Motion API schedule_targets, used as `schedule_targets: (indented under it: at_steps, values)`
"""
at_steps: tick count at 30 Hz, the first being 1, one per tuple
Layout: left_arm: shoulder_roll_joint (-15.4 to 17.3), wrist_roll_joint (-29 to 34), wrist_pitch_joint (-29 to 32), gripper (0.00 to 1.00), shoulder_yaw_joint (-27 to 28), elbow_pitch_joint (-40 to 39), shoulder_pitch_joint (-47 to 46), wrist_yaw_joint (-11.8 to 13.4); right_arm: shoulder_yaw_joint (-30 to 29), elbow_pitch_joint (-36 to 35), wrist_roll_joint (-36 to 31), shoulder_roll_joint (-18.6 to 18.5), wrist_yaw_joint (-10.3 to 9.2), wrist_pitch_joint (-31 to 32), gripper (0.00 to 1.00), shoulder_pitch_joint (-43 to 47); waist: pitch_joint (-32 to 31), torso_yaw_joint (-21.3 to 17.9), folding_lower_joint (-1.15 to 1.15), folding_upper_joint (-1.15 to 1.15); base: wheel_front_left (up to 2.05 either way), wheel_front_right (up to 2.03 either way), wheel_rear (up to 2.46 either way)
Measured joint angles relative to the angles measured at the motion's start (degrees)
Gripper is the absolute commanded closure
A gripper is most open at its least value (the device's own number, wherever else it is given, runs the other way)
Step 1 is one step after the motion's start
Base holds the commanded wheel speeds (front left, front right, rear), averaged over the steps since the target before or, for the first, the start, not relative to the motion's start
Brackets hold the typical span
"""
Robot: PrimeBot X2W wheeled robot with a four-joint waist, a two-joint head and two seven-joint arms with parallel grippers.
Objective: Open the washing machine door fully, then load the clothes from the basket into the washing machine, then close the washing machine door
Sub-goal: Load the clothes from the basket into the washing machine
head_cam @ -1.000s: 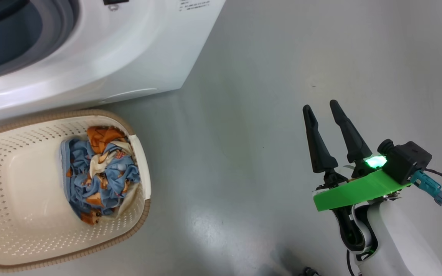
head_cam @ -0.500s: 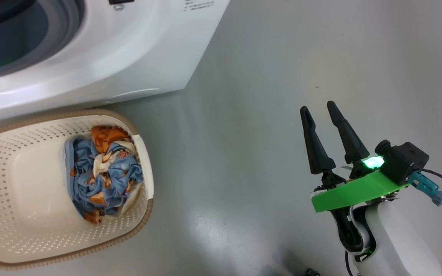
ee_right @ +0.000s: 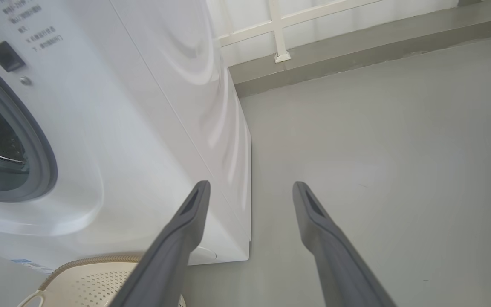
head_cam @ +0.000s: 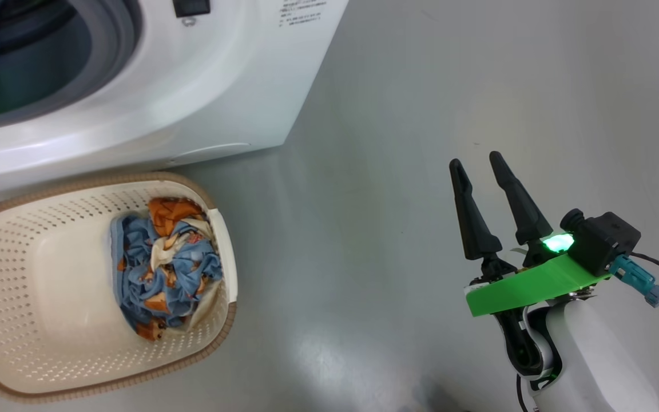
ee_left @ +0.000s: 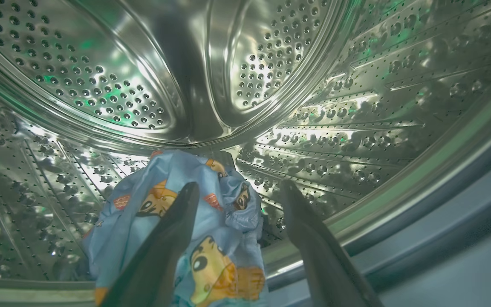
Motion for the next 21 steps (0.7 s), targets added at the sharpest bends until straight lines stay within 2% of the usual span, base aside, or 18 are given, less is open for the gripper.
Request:
schedule_targets:
  at_steps: [5, 10, 17, 21]
  values:
    - [0.2, -0.7, -0.3, 0.00, 2.5, -6.4, 4.2, 0.0, -0.5, 0.2, -0.7, 0.0, 0.00, 0.0, 0.00, 0.0, -1.5, 0.6, 0.00, 0.00, 0.00, 0.00, 0.00]
    - [-0.2, 2.5, -0.4, 0.00, 8.7, -12.2, 11.1, 0.0, -0.9, 0.6, -2.0, 0.0, 0.00, 0.0, 0.00, 0.3, -3.4, 1.3, 0.00, 0.00, 0.00, 0.00, 0.00]
    - [-4.1, 8.5, -0.4, 0.00, 16.5, -18.0, 22.0, 0.0, -1.9, 1.5, -3.7, -0.1, 0.00, 0.0, 0.00, 1.4, -7.2, 2.3, 0.00, 0.00, 0.00, 0.00, 0.00]
    - [-7.2, 11.9, -0.4, 0.00, 21.1, -22.0, 28.8, 0.0, -2.1, 2.0, -3.8, -1.5, 0.00, 0.0, 0.00, 3.1, -10.2, 3.2, 0.00, 0.00, 0.00, 0.00, 0.00]
